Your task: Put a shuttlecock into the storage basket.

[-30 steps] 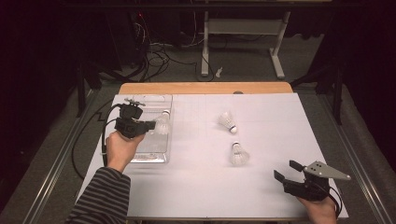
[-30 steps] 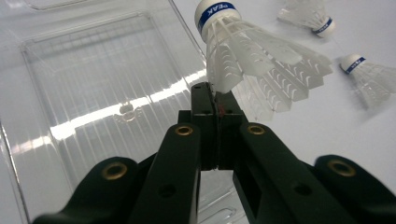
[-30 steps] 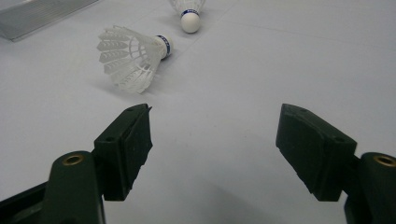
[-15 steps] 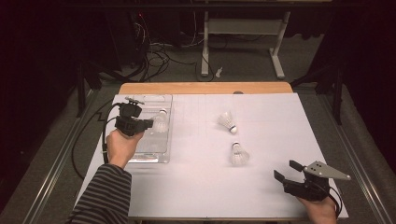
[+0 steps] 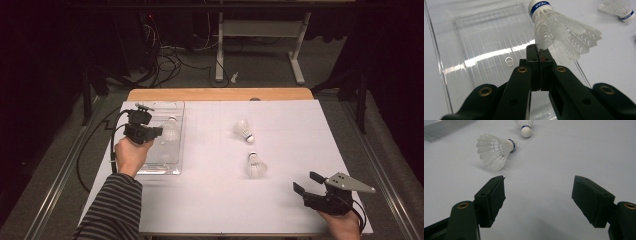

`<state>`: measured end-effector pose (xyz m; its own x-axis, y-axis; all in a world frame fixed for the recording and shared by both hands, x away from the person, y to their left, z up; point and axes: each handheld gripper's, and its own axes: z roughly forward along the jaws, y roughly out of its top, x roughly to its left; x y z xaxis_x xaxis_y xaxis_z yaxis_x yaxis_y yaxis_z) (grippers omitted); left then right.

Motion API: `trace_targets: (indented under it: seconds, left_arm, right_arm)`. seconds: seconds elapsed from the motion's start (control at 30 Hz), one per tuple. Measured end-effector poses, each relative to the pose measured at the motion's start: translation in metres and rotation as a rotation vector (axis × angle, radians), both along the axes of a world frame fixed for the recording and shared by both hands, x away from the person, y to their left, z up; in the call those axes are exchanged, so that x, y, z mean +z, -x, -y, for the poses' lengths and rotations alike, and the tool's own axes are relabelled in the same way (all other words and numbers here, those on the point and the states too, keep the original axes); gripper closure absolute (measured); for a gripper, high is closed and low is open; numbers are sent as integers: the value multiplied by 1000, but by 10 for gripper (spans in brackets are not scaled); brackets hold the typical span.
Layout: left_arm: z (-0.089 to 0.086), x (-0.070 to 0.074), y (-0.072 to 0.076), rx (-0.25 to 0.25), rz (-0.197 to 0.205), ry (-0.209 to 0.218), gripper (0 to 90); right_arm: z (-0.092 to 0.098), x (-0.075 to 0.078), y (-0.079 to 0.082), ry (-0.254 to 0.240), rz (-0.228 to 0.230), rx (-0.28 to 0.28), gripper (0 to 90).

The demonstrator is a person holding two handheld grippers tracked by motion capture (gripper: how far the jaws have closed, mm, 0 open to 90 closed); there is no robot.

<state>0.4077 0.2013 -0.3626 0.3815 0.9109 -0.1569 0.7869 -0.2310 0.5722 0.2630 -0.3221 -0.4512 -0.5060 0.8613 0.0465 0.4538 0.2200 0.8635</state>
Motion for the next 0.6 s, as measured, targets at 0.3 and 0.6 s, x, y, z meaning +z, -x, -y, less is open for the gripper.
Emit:
trace_targets:
  seconds: [0.3, 0.6]
  left_arm:
    - [3, -7, -6, 11, -13, -41, 894]
    - [2, -16, -14, 30, -34, -79, 890]
  right_arm:
    - [0, 0, 0, -3, 0, 0, 274]
    - [-1, 0, 0, -5, -2, 3, 274]
